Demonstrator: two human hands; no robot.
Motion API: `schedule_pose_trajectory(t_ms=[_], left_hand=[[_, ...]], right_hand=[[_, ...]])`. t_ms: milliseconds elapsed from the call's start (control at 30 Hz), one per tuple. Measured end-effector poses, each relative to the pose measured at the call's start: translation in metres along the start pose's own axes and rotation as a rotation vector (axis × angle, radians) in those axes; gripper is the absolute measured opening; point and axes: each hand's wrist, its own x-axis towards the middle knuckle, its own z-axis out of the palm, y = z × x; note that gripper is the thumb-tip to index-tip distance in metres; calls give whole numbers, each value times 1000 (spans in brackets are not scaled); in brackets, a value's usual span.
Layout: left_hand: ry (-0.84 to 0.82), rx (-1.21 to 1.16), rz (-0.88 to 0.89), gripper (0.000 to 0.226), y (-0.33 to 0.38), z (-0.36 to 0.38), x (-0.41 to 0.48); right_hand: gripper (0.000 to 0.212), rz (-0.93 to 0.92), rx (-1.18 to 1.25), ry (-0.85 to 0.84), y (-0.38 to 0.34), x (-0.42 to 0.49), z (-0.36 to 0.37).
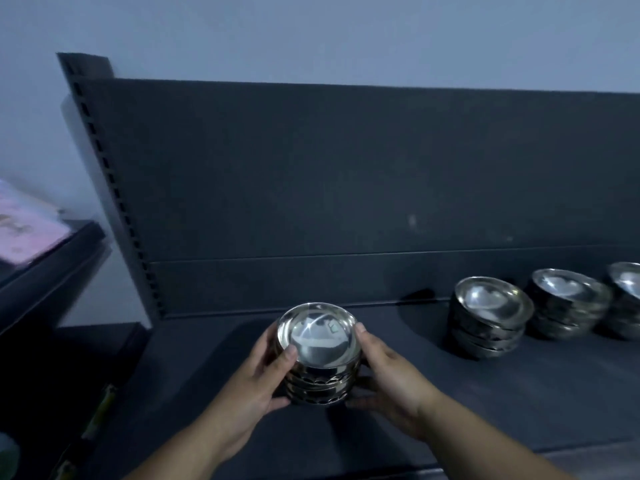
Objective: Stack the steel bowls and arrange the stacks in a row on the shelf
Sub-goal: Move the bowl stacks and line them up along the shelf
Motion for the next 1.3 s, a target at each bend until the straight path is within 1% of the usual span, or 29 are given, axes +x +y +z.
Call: schedule_pose_trajectory(t_ms=[100, 200, 233, 333, 400, 467, 533, 567, 633, 733, 833, 900, 1033, 1067, 1167, 1233, 1300], left_hand=[[-89, 18, 48, 78, -1, 21, 3], [-175, 54, 68, 82, -8, 53, 2], [-201, 52, 71, 78, -11, 65, 1], [-290, 61, 76, 51, -13, 110, -4], [-350, 96, 74, 48, -14, 142, -6], [-422, 102, 46, 51, -17, 175, -8], [-489, 82, 35, 64, -20, 216, -9], [-517, 68, 34, 70, -24, 239, -10], [-572, 65, 27, 70, -29, 291, -15], [-659, 79, 21, 71, -38, 376, -27], [-728, 72, -20, 79, -49, 462, -42], [-764, 62, -30, 75, -57, 518, -52], [-859, 78, -67, 59, -70, 614, -65], [-873, 88, -83, 59, -73, 633, -65], [-897, 137, -88, 74, -83, 687, -53], [-917, 124, -106, 74, -88, 720, -40], [-929, 110, -113, 72, -90, 751, -27]], right_hand=[[36, -37, 63, 105, 6, -31, -17], [33, -63, 82, 232, 20, -63, -38], [35, -63, 96, 274, 26, -74, -47], [38, -65, 151, 399, 41, -105, -77], [38, -70, 190, 459, 50, -127, -101], [39, -72, 227, 506, 61, -148, -128], [46, -85, 262, 545, 73, -171, -160], [54, -100, 278, 567, 80, -183, -179], [67, -123, 292, 626, 92, -212, -221], [70, -148, 293, 691, 102, -266, -284], [66, -142, 313, 747, 111, -325, -348], [62, -145, 324, 805, 116, -362, -386], [62, -129, 326, 895, 123, -422, -454], [59, -123, 331, 908, 124, -433, -470], [54, -118, 343, 939, 127, -453, -517], [51, -125, 350, 959, 126, -458, -548], [53, -122, 362, 974, 125, -456, -579]])
